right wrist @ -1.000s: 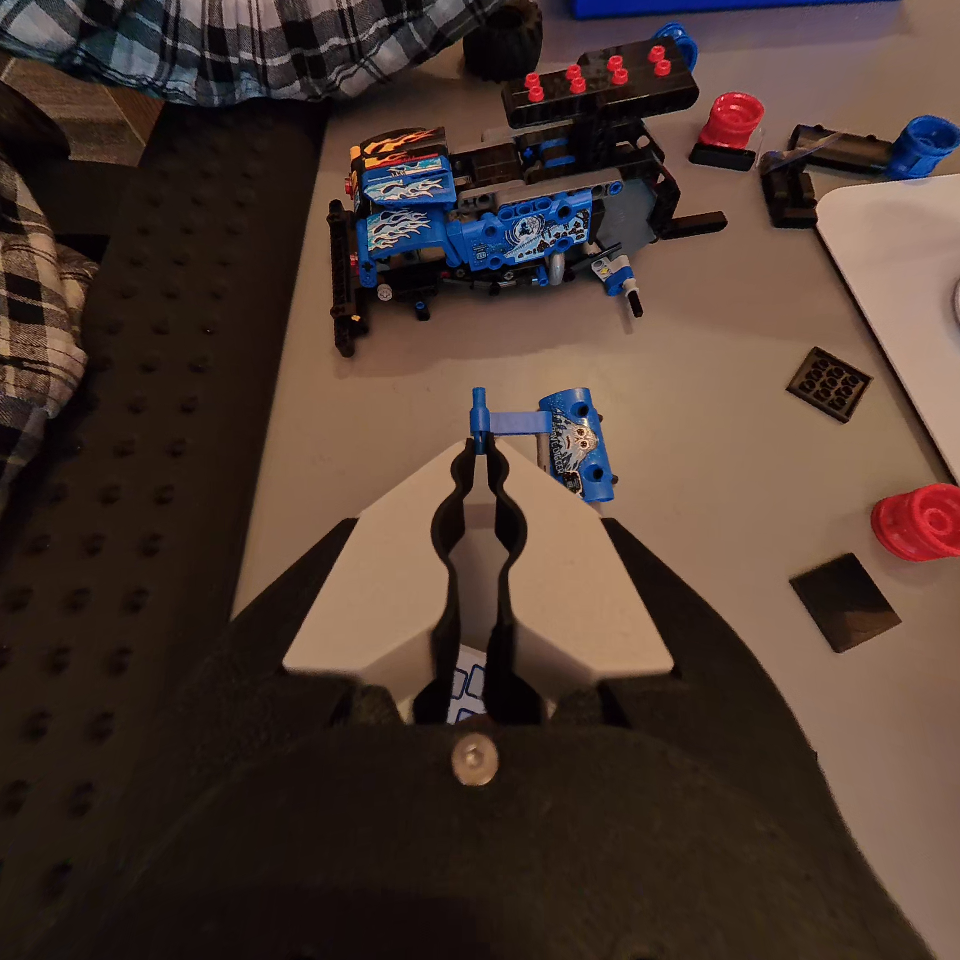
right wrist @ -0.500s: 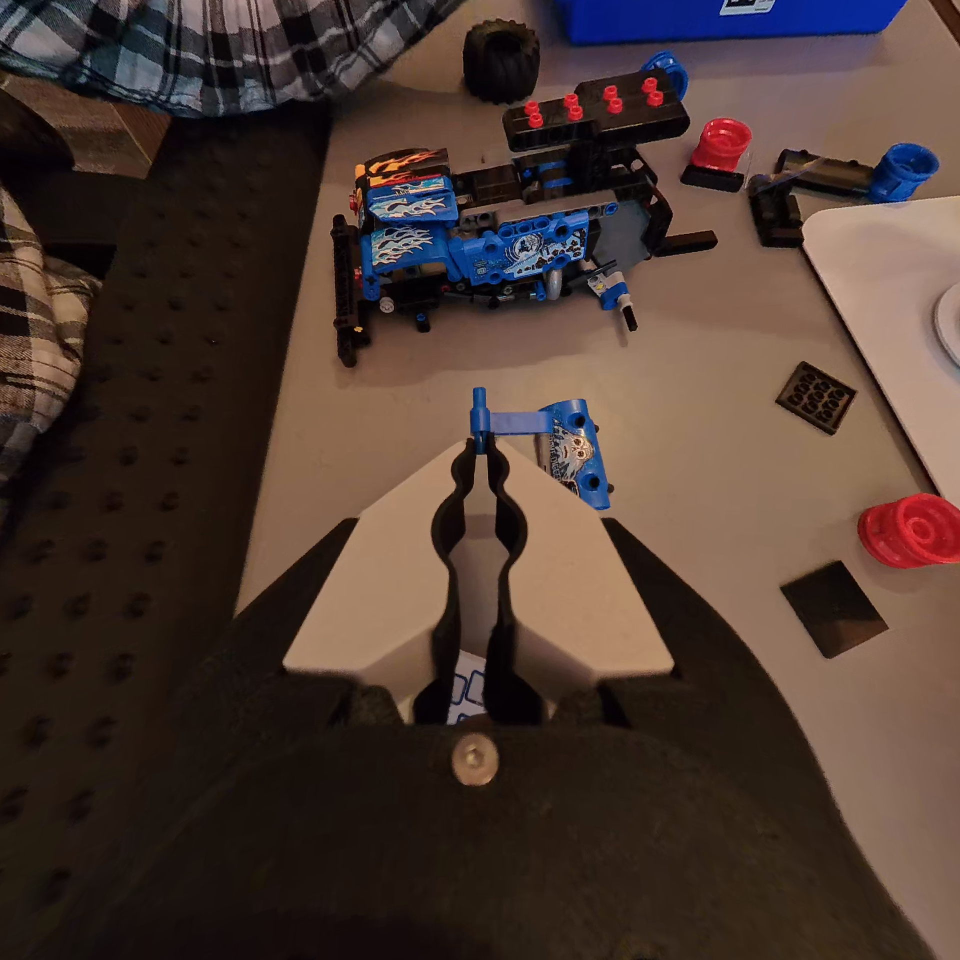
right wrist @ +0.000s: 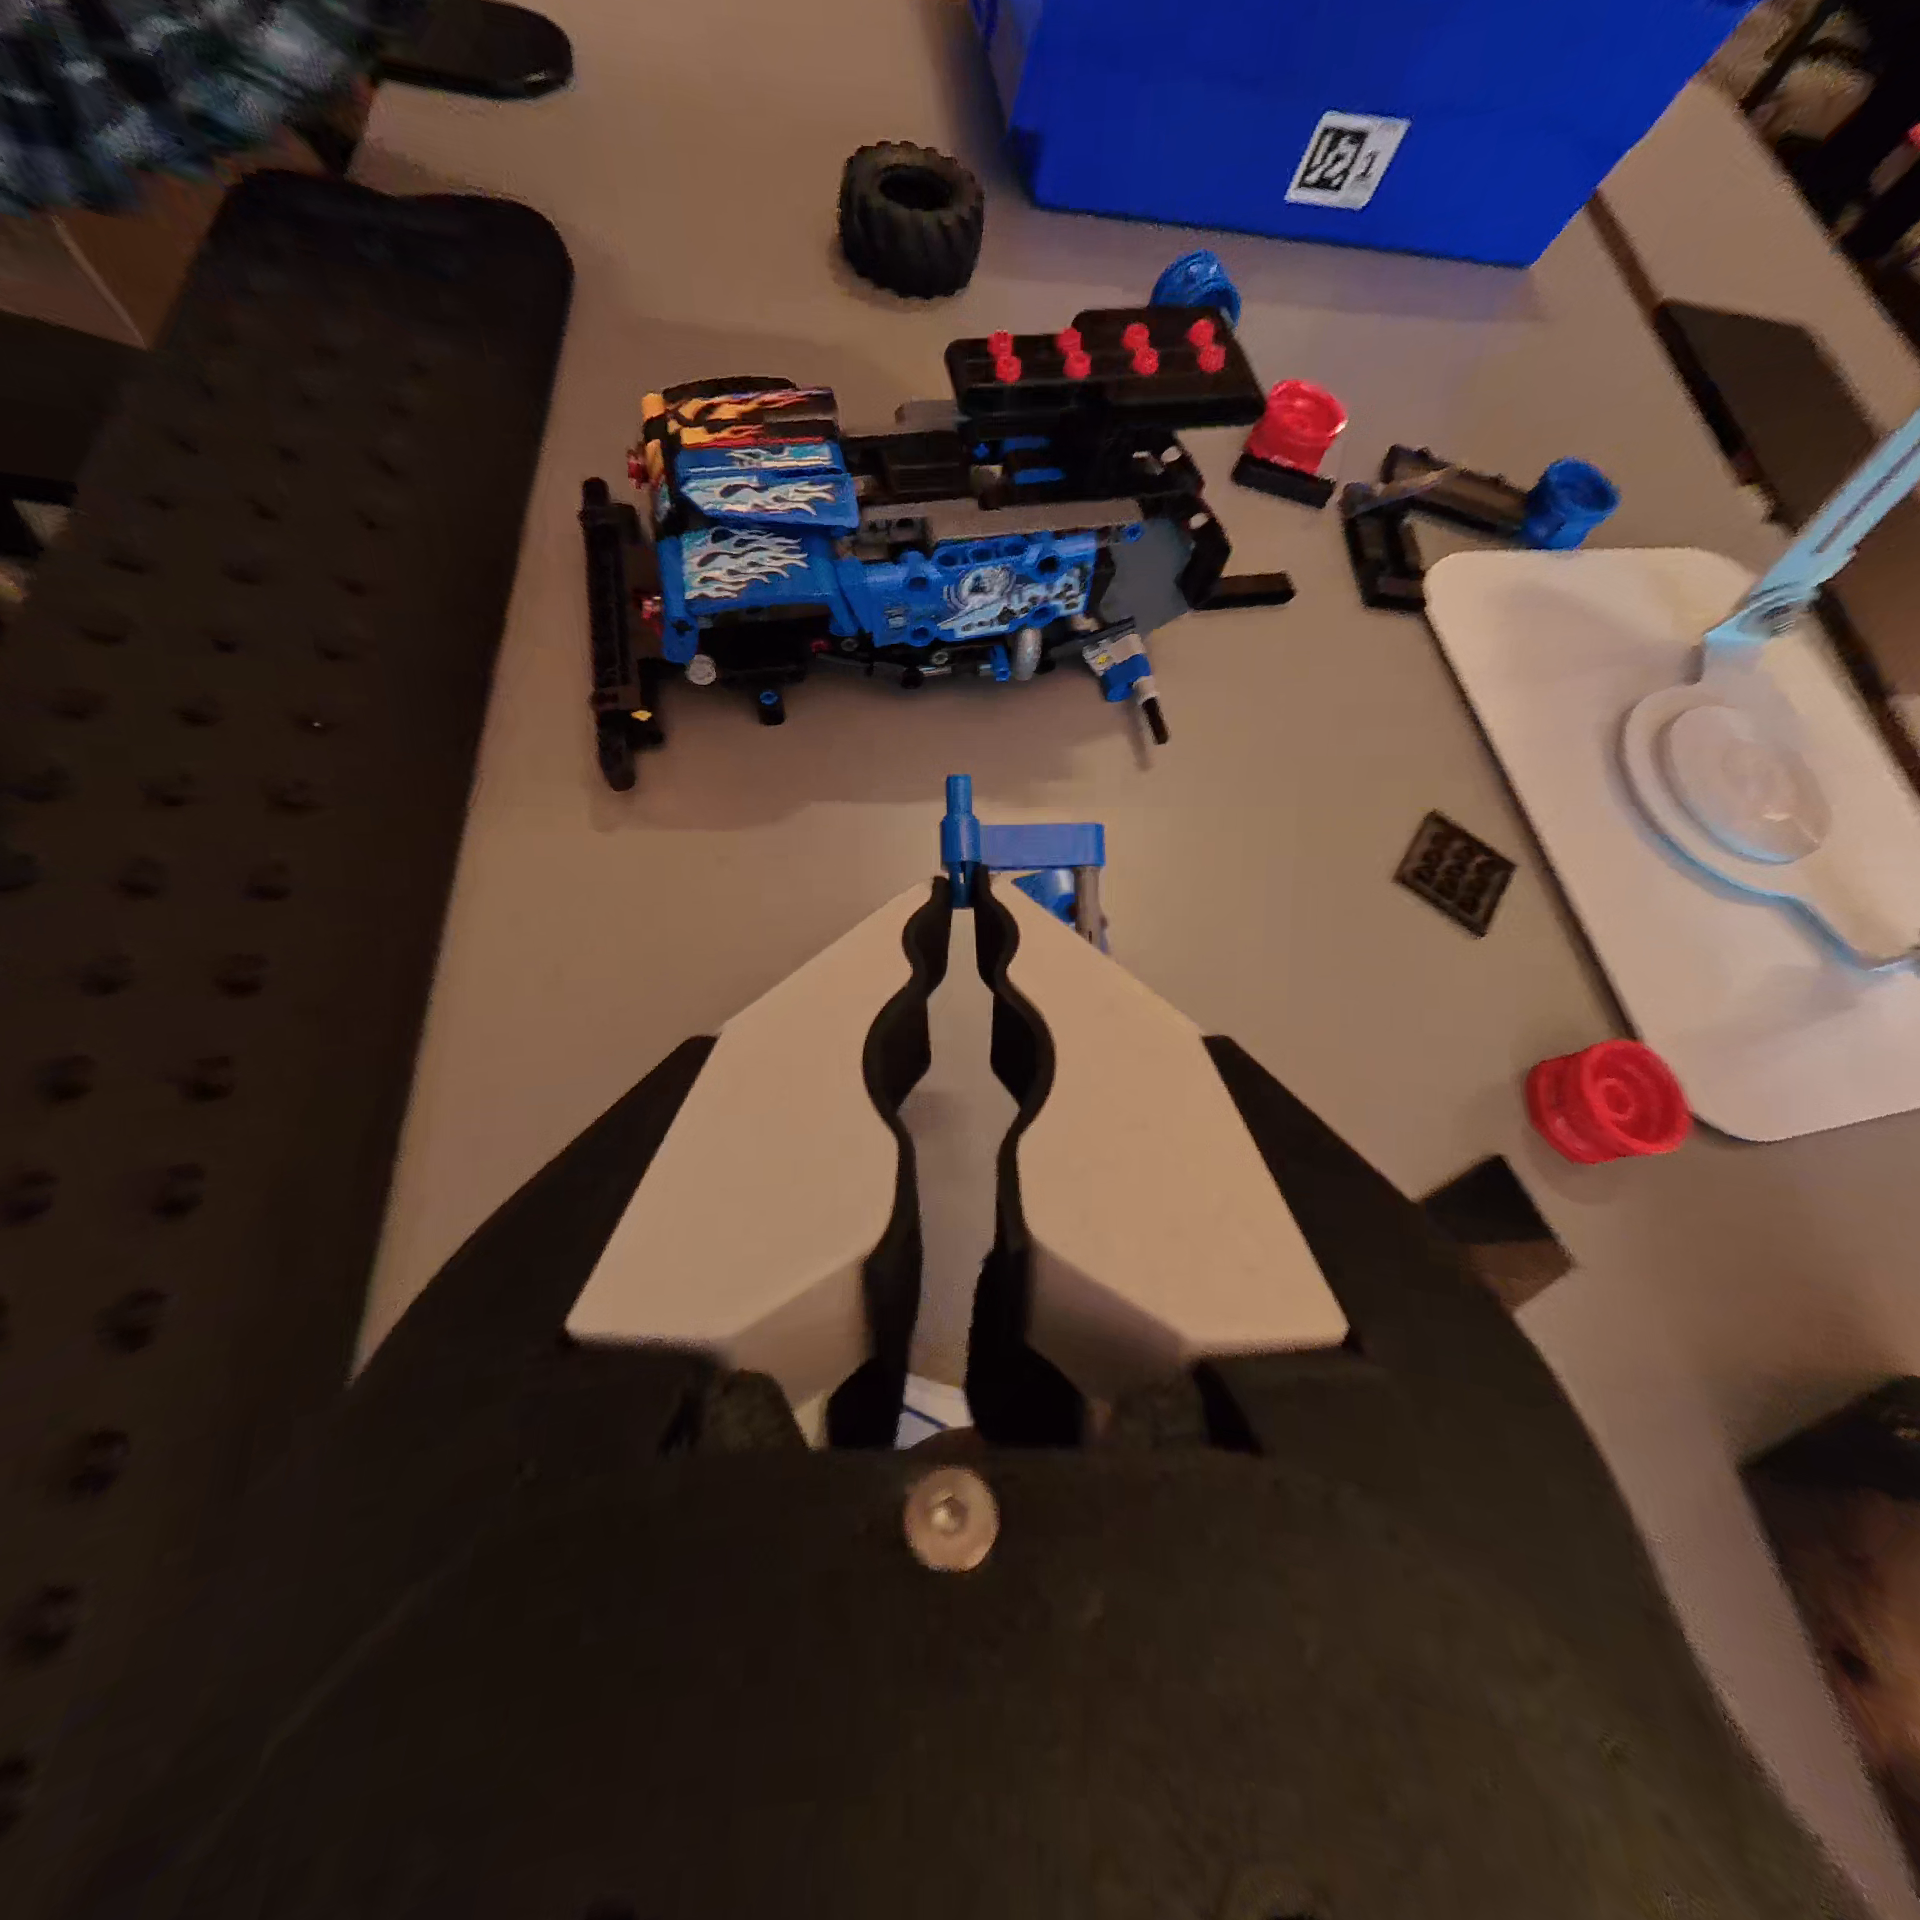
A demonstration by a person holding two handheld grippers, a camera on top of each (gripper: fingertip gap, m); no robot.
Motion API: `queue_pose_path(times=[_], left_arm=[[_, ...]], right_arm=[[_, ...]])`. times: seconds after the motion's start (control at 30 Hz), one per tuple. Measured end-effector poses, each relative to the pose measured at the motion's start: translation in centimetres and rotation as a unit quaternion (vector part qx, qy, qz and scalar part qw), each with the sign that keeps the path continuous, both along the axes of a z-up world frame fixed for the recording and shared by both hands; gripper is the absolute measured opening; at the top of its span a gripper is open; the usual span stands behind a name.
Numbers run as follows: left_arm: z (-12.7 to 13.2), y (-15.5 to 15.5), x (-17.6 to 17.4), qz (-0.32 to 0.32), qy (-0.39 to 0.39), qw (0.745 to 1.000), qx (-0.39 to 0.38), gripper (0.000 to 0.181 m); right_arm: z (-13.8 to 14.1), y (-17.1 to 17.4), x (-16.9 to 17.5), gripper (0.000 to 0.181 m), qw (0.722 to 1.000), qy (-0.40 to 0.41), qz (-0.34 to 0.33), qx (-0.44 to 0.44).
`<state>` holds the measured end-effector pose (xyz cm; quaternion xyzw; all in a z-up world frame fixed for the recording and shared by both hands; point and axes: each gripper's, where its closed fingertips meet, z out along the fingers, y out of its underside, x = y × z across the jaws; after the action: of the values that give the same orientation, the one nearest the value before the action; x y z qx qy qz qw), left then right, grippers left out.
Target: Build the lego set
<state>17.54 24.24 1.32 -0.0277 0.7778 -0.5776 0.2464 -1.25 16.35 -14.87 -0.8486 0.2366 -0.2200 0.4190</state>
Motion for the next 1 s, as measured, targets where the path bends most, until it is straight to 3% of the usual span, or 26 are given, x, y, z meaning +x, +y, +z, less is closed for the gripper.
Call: queue_pose_path(times=[0.17,0.3,0.37,0.7,1.0], left_arm=[[-2.6,-2.5,-7.2,-0.098,0.005,0.995,0.02,0.055],[-6.5,-5.6,-14.2,-0.225,0.093,0.968,0.062,0.035],[-8.2,-6.6,-16.2,-0.256,0.116,0.956,0.087,0.035],[-11.2,-8.2,-18.9,-0.304,0.165,0.933,0.102,0.039],[-11.0,-8.1,-19.2,-0.317,0.166,0.93,0.088,0.026]], right_arm=[[1.8,0.2,0.6,0.002,0.995,-0.089,-0.016,-0.038],[2.8,0.2,0.7,0.002,0.986,-0.145,-0.025,-0.077],[3.3,0.2,0.7,0.002,0.98,-0.173,-0.028,-0.095],[4.8,0.4,0.4,0.002,0.966,-0.227,-0.037,-0.119],[5.3,0.5,0.3,0.002,0.962,-0.242,-0.043,-0.118]])
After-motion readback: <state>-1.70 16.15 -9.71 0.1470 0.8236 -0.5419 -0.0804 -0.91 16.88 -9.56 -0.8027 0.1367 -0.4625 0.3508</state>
